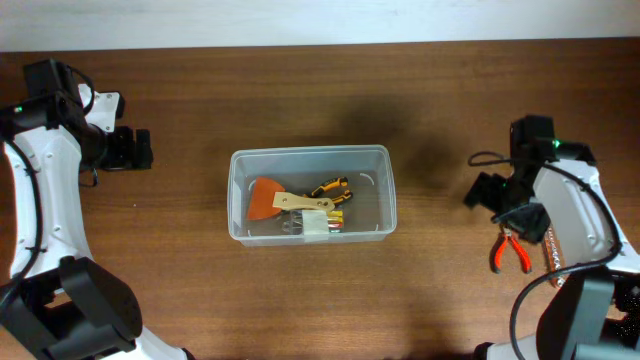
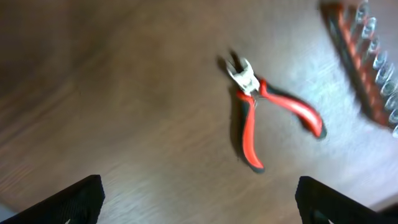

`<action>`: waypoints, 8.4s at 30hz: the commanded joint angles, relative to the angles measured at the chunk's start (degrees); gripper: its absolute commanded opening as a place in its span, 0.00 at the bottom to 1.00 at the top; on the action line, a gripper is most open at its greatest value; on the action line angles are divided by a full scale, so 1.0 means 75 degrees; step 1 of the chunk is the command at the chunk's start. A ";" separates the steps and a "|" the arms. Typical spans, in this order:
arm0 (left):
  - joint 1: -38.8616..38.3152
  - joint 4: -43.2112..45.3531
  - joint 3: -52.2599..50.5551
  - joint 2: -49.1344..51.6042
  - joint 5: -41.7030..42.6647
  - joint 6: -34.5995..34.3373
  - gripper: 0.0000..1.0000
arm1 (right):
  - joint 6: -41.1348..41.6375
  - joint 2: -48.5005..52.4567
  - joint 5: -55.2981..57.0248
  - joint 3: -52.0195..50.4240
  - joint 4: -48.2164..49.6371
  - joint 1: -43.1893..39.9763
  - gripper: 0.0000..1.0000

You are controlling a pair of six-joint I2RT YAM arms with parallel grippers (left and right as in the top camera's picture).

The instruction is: Pack container

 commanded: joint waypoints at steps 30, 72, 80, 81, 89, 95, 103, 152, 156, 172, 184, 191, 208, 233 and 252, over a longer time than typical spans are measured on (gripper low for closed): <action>0.0061 0.0015 -0.0038 0.0067 0.0105 -0.0079 0.99 | -0.2017 -0.0087 -0.0079 -0.1906 0.1848 -0.0076 0.99; 0.0061 0.0015 -0.0038 0.0067 0.0105 -0.0079 0.99 | -0.2751 -0.0087 -0.0385 -0.1923 0.1810 -0.0589 0.99; 0.0061 0.0015 -0.0038 0.0067 0.0105 -0.0079 0.99 | -0.2550 -0.0087 -0.0385 -0.2381 0.2340 -0.0326 0.99; 0.0061 0.0015 -0.0038 0.0067 0.0105 -0.0079 0.99 | -0.2550 -0.0087 -0.0385 -0.2393 0.2349 -0.0323 0.99; 0.0061 0.0015 -0.0038 0.0067 0.0105 -0.0079 0.99 | -0.2259 -0.0085 -0.0341 -0.2445 0.2541 -0.0329 0.99; 0.0061 0.0015 -0.0038 0.0067 0.0105 -0.0079 0.99 | -0.1751 0.0105 -0.0070 -0.2588 0.2602 -0.0329 0.99; 0.0061 0.0015 -0.0038 0.0067 0.0105 -0.0079 0.99 | -0.1754 0.0405 -0.0073 -0.2684 0.2830 -0.0332 0.99; 0.0061 0.0015 -0.0038 0.0067 0.0105 -0.0079 0.99 | -0.1941 0.0405 -0.0248 -0.2547 0.2699 -0.1163 0.29; 0.0061 0.0015 -0.0038 0.0067 0.0105 -0.0079 0.99 | -0.1944 0.0405 -0.0248 -0.2500 0.2675 -0.1163 0.19; 0.0061 0.0015 -0.0038 0.0067 0.0105 -0.0079 0.99 | -0.1958 0.0399 -0.0245 -0.1309 0.1649 -0.1160 0.09; 0.0061 0.0015 -0.0038 0.0067 0.0105 -0.0079 0.99 | -0.3086 0.0399 -0.0251 0.1976 -0.0629 -0.0274 0.11; 0.0061 0.0015 -0.0038 0.0067 0.0105 -0.0079 0.99 | -0.4310 0.0399 -0.0804 0.3987 -0.1329 0.1617 0.15; 0.0061 0.0015 -0.0038 0.0067 0.0105 -0.0079 0.99 | -0.3730 0.0428 -0.0189 0.4310 -0.0405 0.4503 0.23; 0.0061 0.0015 -0.0038 0.0067 0.0105 -0.0079 0.99 | -0.9672 0.2046 -0.0341 0.4153 0.0050 0.1626 0.99; 0.0061 0.0015 -0.0038 0.0067 0.0105 -0.0079 0.99 | -1.2412 0.2917 -0.1314 0.4127 -0.0982 0.1632 0.99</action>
